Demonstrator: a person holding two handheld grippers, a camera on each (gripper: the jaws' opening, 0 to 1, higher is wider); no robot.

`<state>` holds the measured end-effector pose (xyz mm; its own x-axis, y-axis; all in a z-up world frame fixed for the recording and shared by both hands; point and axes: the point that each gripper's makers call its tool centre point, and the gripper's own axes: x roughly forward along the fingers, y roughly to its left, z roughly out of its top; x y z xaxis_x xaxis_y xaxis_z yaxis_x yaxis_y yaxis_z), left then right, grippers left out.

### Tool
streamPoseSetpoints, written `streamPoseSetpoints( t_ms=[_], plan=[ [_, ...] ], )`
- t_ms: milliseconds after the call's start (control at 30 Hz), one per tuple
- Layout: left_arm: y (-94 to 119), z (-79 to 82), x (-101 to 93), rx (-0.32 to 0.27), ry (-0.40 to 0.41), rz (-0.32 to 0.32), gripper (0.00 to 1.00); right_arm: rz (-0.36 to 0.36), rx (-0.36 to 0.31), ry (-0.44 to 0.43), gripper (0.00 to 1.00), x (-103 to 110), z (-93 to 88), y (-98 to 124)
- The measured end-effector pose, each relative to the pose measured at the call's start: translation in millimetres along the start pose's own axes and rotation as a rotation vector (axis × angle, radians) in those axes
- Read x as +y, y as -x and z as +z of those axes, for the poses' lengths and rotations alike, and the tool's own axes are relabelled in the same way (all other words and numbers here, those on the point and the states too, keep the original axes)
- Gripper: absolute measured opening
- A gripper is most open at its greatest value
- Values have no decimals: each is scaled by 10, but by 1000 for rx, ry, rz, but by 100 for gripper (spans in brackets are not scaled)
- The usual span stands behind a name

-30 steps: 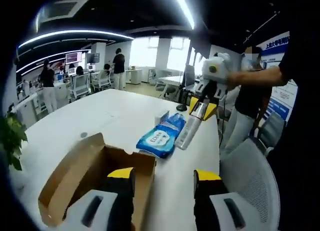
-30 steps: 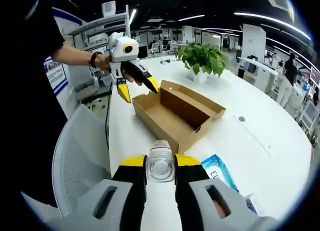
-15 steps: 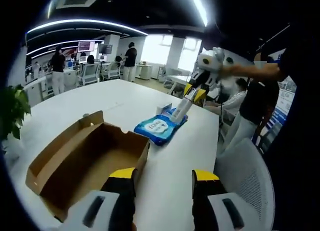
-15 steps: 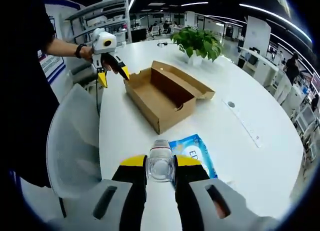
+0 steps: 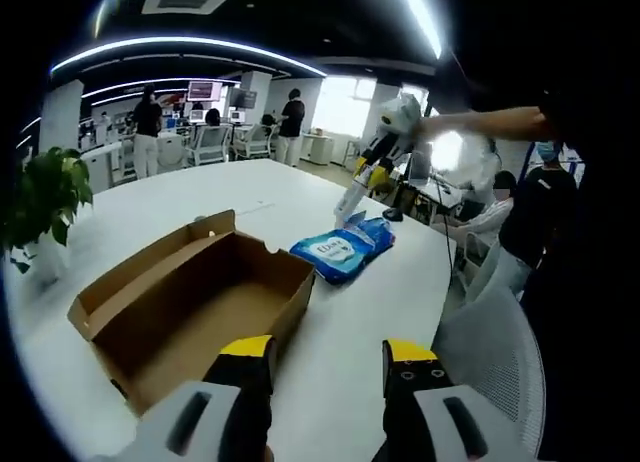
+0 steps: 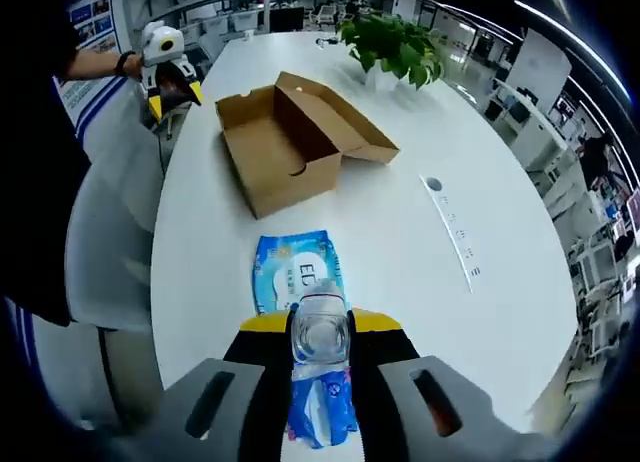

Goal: Operate the shoe box by opening the lid, removing the specified soft item, and placing it in the target area until the item is outside and the box remains undamaged.

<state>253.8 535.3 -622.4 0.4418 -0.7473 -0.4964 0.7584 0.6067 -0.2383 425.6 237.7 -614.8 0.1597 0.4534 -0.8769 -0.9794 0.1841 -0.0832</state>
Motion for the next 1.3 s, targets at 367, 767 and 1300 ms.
streamPoseSetpoints(
  t_ms=[367, 767, 1300],
  plan=[
    [236, -200, -11, -6, 56, 81, 43, 13, 123, 97, 18, -369, -39, -225],
    [351, -279, 49, -15, 89, 132, 42, 56, 216, 140, 18, -509, -185, -454],
    [408, -388, 50, -7, 117, 158, 42, 98, 301, 160, 18, -511, -443, -717]
  ],
)
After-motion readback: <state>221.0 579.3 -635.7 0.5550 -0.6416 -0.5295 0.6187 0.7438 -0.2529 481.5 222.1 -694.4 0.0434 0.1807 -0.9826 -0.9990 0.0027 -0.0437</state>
